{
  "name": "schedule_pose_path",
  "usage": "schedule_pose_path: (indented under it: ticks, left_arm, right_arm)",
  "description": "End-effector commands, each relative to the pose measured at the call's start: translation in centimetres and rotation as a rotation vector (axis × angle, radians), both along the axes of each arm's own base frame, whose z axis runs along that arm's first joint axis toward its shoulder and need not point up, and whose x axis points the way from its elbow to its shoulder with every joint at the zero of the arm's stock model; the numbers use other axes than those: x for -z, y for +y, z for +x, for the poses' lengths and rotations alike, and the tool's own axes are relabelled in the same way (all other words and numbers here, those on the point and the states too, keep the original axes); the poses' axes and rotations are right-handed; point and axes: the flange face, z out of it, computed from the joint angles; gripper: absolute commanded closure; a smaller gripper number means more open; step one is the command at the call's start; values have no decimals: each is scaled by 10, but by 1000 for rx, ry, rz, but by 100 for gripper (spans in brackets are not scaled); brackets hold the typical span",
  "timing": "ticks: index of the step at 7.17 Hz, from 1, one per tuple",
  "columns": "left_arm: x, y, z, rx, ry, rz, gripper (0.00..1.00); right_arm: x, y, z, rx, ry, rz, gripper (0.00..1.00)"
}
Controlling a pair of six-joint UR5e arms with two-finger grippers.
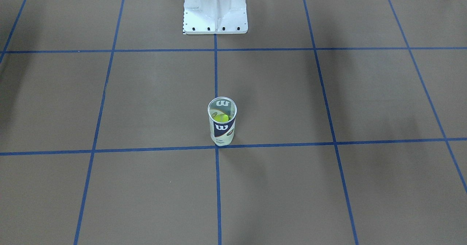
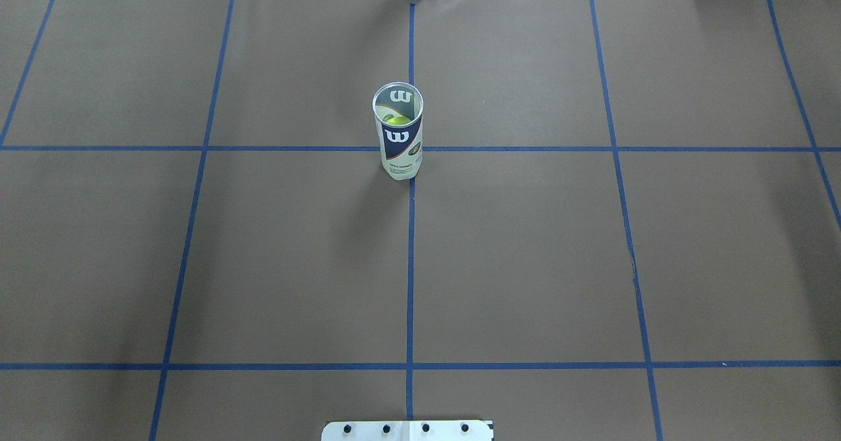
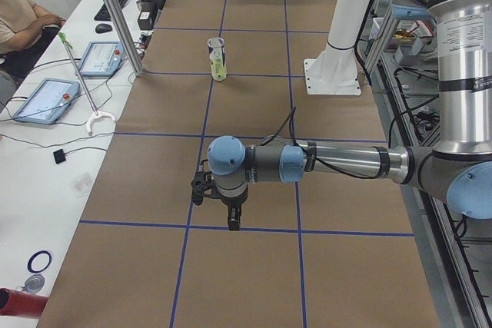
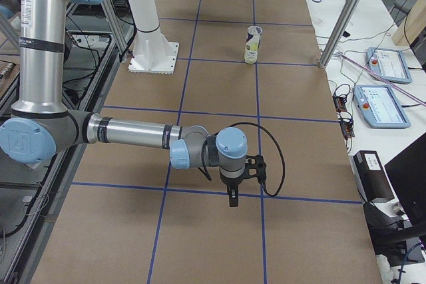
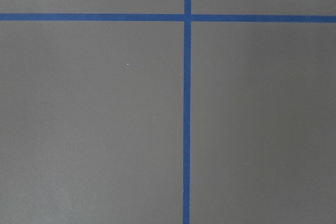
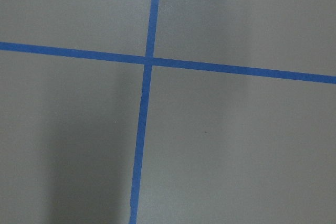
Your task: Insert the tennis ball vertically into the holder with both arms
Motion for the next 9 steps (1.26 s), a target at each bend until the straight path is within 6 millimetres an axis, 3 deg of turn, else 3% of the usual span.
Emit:
schedule_pose_path:
  ticks: [1,3,5,9]
  left_arm:
    - [0,-1,0,-6,-1,10,0]
    - [-1,0,1,-7,-1,15,0]
    - [-2,1,1,-7,-1,13,0]
    - [-5,2,1,-6,-2,4,0]
  right_arm:
    - [7,-2,0,0,-1,12,1]
    - [11,-5,0,-1,0,1,1]
    - [34,-2,1,-4,1,-38,1]
    - [30,0,1,-4,8,-35,1]
